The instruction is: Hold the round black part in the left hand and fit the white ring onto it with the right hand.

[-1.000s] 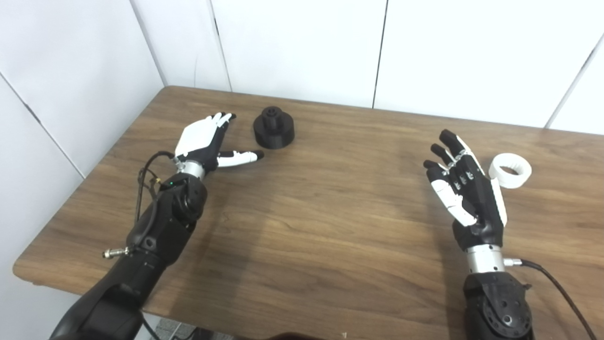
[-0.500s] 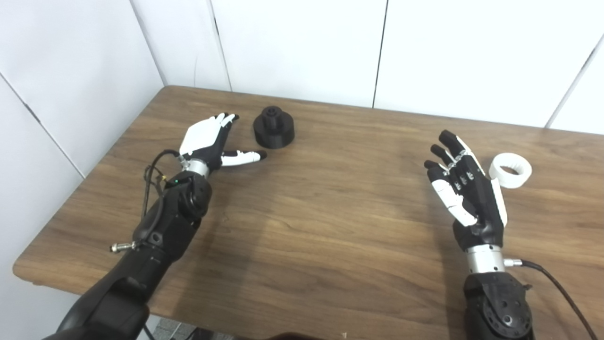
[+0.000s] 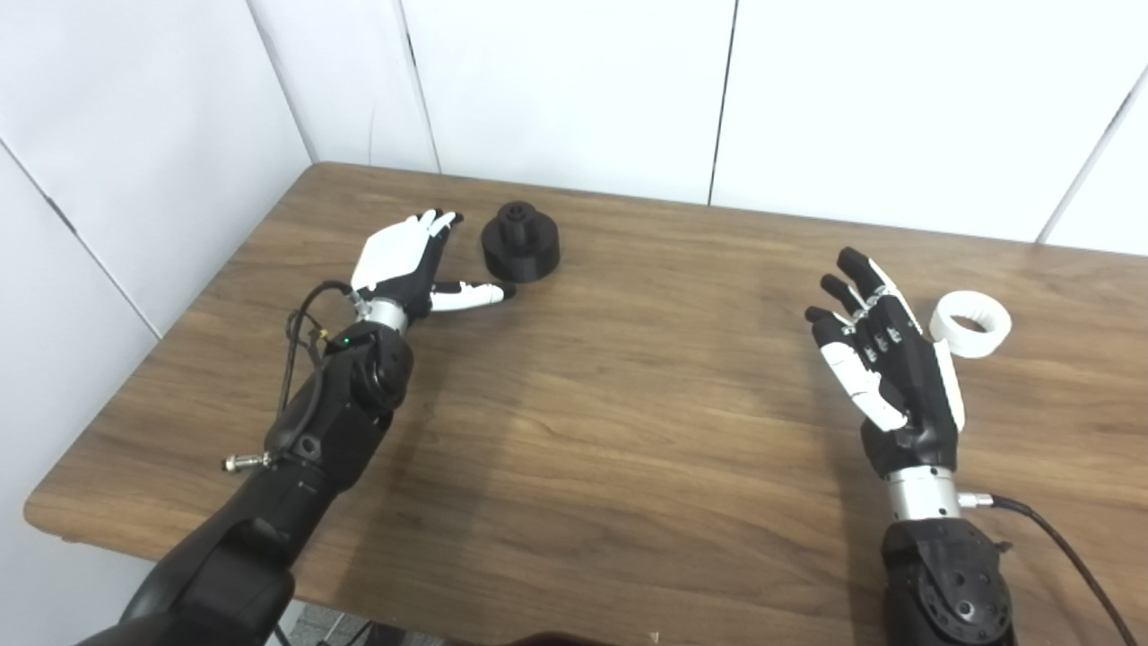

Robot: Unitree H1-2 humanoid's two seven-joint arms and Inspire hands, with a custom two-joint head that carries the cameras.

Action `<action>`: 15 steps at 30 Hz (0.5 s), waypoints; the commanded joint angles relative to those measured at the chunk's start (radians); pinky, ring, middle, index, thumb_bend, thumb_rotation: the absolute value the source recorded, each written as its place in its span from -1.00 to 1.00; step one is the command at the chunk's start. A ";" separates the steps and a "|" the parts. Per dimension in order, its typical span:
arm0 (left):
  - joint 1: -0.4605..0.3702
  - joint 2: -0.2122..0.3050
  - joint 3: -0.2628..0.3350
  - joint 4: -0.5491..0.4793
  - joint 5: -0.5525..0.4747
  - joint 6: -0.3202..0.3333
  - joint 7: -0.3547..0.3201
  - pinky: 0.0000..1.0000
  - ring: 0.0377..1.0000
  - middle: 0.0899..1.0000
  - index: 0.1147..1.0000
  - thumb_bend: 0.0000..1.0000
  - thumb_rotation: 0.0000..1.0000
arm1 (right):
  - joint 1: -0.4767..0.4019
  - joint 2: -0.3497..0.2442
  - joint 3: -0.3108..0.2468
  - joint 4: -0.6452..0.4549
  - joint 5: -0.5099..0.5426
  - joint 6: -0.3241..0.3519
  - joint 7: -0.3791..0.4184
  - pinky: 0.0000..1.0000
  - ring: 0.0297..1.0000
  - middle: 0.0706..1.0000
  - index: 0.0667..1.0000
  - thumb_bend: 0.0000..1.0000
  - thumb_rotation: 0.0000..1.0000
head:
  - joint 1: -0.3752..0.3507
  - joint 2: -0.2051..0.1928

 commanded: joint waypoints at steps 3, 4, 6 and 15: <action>-0.076 0.017 0.008 -0.009 -0.004 -0.009 0.023 1.00 1.00 1.00 0.84 1.00 0.37 | 0.088 -0.004 -0.010 0.027 0.010 -0.005 -0.004 0.53 0.74 0.81 0.69 0.25 -0.14 | -0.001 0.002; -0.077 0.016 0.008 -0.009 -0.005 -0.009 0.022 1.00 1.00 1.00 0.83 1.00 0.37 | 0.089 -0.003 -0.009 0.025 0.010 -0.005 -0.004 0.52 0.75 0.81 0.69 0.23 -0.16 | -0.001 0.003; -0.080 0.016 0.006 -0.006 -0.004 -0.008 0.020 1.00 1.00 1.00 0.83 1.00 0.38 | 0.091 -0.003 -0.008 0.020 0.009 -0.002 -0.005 0.52 0.74 0.81 0.69 0.21 -0.16 | -0.003 0.003; -0.101 0.006 -0.004 0.014 -0.004 -0.001 0.016 1.00 1.00 1.00 0.84 1.00 0.36 | 0.102 -0.002 -0.010 0.009 -0.002 -0.004 -0.009 0.47 0.72 0.80 0.67 0.20 -0.18 | -0.009 0.008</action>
